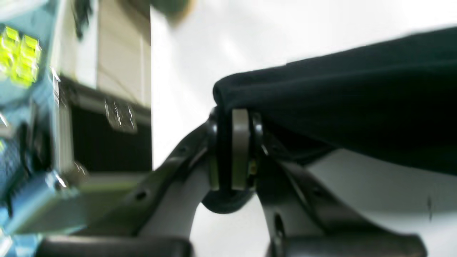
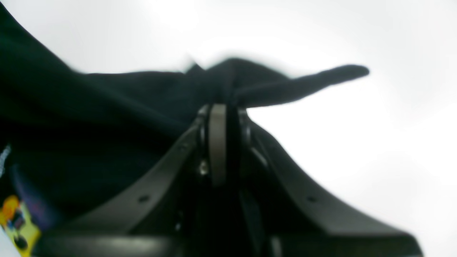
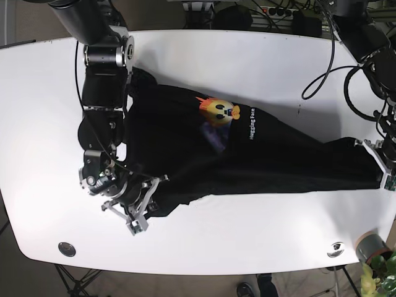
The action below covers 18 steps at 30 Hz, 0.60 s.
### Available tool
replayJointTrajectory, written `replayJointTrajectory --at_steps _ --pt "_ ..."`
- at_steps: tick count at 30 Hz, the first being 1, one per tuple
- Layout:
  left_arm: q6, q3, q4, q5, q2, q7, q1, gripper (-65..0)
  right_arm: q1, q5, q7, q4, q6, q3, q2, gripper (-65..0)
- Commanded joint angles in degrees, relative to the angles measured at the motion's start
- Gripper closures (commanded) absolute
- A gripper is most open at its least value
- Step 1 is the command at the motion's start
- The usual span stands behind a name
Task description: Fold the T-shirt properly
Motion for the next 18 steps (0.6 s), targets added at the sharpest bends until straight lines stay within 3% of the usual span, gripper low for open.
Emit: replayJointTrajectory --at_steps 1,4,7,9,18 --pt "0.6 2.1 1.1 -0.3 -1.3 -1.4 -3.7 0.0 4.7 0.2 0.4 1.6 -0.02 0.3 1.1 -2.1" --pt "0.6 5.1 -0.8 -0.2 -0.1 -1.4 -7.3 0.0 8.8 0.3 0.0 0.6 0.07 0.1 4.3 -2.1" --pt "0.6 6.5 -4.1 -0.2 2.5 -1.4 -11.0 0.0 12.8 0.3 0.3 -3.5 0.07 0.2 5.5 -2.1" --pt "3.0 7.9 -8.0 -0.2 4.5 -1.4 -15.1 0.0 16.9 0.3 0.3 -7.9 0.16 0.3 7.0 -2.1" --pt "4.0 12.7 -19.4 -0.2 6.4 -1.4 -29.4 0.0 26.4 0.3 -1.0 -9.1 0.16 0.1 9.5 -2.2"
